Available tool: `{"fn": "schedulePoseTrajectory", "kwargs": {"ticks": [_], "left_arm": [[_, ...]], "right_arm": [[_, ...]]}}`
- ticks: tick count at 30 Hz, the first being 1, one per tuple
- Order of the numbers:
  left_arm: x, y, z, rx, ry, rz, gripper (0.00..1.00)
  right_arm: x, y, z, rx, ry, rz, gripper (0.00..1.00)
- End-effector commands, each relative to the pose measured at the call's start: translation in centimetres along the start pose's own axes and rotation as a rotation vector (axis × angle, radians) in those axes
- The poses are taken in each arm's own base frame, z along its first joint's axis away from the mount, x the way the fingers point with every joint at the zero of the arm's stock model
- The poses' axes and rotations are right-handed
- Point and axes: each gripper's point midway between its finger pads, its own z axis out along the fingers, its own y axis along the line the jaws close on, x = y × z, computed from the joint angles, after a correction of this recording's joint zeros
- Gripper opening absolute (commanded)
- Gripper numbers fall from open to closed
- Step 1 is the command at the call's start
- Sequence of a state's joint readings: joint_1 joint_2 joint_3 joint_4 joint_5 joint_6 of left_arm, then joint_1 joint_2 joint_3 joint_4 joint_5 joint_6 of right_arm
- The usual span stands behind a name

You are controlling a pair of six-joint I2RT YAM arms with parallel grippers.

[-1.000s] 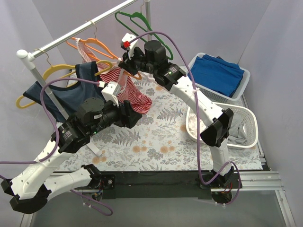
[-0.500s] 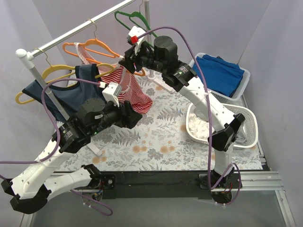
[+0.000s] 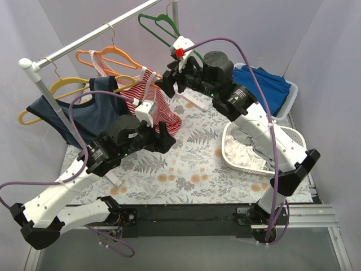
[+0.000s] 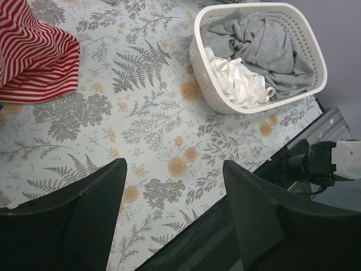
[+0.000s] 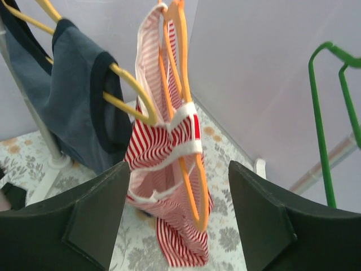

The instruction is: Place the tank top on the hanger

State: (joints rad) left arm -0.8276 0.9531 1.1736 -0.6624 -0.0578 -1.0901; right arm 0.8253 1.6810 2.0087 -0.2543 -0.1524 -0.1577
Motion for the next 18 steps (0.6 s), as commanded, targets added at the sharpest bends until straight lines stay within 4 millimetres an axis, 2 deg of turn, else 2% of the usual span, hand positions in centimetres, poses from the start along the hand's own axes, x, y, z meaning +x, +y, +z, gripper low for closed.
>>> {"fn": "schedulePoseTrajectory", "kwargs": {"ticks": [1,2,3,4,5,6,7,8,10,11,13,14,15,16,17,18], "left_arm": [[0.7,0.1,1.4,-0.002,0.016,-0.014,0.7],[1.1,0.4,1.9,-0.012,0.019,-0.019,0.71],[1.4,0.6,2.4,-0.021,0.027,-0.022,0.71],[1.4,0.8,2.7,-0.032,0.023,-0.027,0.72],[1.8,1.0,3.1,-0.041,0.027,-0.038,0.73],[2.0,1.2,3.6,-0.053,0.033,-0.044,0.74],[2.3,1.7,3.9,-0.073,0.034,-0.05,0.74],[2.4,1.7,4.2,-0.074,0.032,-0.061,0.74],[3.6,2.3,5.1,-0.097,0.057,-0.076,0.74],[3.8,2.3,5.5,-0.096,0.058,-0.082,0.74],[4.8,2.7,6.3,-0.113,0.082,-0.107,0.76],[5.0,2.7,6.6,-0.112,0.08,-0.113,0.76],[5.7,2.9,6.8,-0.119,0.093,-0.128,0.76],[6.0,3.0,7.1,-0.121,0.099,-0.132,0.77],[6.0,3.0,7.3,-0.117,0.091,-0.138,0.77],[6.2,3.1,7.5,-0.12,0.09,-0.143,0.77]], "right_arm": [[0.3,-0.2,-2.7,0.07,0.002,0.06,0.8],[-0.3,-0.4,-4.0,0.091,-0.012,0.068,0.82],[0.2,-0.2,-4.5,0.098,-0.004,0.087,0.83],[2.9,0.1,-4.7,0.106,0.049,0.113,0.83],[2.2,-0.2,-6.2,0.136,0.03,0.122,0.84],[2.9,0.1,-6.8,0.139,0.037,0.133,0.85],[3.7,-0.3,-7.5,0.179,0.05,0.154,0.86],[5.5,0.2,-8.8,0.19,0.079,0.183,0.86],[7.0,0.4,-10.2,0.218,0.094,0.23,0.87],[9.2,0.7,-11.6,0.243,0.127,0.247,0.87],[11.5,0.4,-13.2,0.311,0.157,0.289,0.88],[11.6,0.4,-14.6,0.33,0.144,0.301,0.88],[14.9,1.0,-15.3,0.344,0.205,0.32,0.89],[16.1,1.0,-15.9,0.364,0.219,0.34,0.9],[16.3,1.3,-16.8,0.373,0.206,0.376,0.9],[19.4,2.1,-17.4,0.378,0.264,0.397,0.9]]}}
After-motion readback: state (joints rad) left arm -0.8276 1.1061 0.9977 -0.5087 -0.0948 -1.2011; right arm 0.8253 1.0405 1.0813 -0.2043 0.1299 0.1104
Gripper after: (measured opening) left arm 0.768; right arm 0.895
